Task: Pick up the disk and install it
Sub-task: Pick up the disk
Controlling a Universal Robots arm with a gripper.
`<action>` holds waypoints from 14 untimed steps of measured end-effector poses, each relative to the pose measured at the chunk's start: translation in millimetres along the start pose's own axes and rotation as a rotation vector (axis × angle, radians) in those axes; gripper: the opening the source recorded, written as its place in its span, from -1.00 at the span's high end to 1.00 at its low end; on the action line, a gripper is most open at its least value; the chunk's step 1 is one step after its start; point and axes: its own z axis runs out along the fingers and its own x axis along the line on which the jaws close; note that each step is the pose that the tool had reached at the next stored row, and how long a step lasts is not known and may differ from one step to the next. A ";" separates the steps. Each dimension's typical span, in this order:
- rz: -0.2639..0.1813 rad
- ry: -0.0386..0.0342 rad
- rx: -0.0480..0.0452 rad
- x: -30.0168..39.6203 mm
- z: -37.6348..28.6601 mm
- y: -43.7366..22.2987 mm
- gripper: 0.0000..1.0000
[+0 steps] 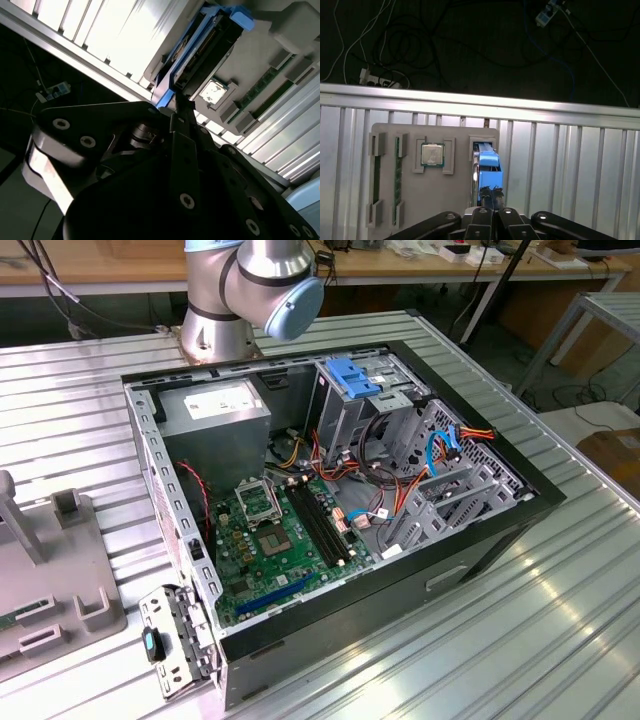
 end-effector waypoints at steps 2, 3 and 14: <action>0.000 0.0000 0.0000 0.0 0.0 -0.1 0.40; 0.000 0.0000 0.0000 0.0 0.0 -0.2 0.29; 0.000 0.0000 -0.0001 -0.1 0.3 1.5 0.15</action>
